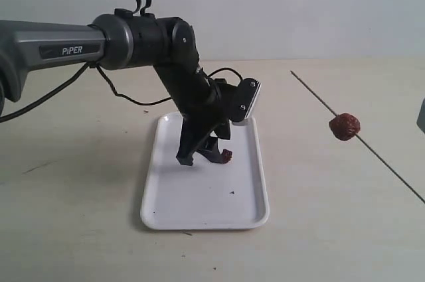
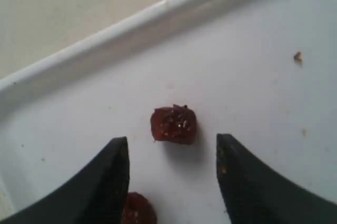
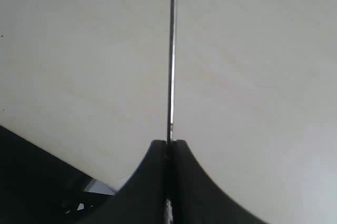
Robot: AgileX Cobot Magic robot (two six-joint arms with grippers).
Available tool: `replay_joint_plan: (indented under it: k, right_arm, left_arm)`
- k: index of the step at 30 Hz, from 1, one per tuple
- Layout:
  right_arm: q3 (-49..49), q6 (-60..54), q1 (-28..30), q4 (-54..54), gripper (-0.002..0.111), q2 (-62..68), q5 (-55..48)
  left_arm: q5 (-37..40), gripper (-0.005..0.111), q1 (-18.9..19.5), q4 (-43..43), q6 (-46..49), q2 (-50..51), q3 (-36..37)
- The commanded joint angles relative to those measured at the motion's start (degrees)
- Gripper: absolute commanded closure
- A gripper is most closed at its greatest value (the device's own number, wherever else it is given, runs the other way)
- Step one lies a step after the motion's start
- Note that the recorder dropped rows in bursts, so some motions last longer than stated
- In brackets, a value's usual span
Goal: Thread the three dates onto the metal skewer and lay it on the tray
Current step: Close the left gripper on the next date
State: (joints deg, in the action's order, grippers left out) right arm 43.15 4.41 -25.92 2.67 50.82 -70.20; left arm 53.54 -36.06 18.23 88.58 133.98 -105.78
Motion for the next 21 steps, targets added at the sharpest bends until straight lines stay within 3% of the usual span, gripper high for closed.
replay_joint_plan:
  k: [1,21]
  right_arm:
    - [-0.24,-0.79,-0.08,0.71,0.108,-0.19,0.24]
    - [-0.24,-1.42,-0.08,0.62,0.108,-0.19,0.24]
  left_arm:
    - [0.18,0.054,-0.03,2.03,2.85,-0.42,0.03]
    - [-4.13,0.055,-0.14,1.64,2.68,0.65,2.12]
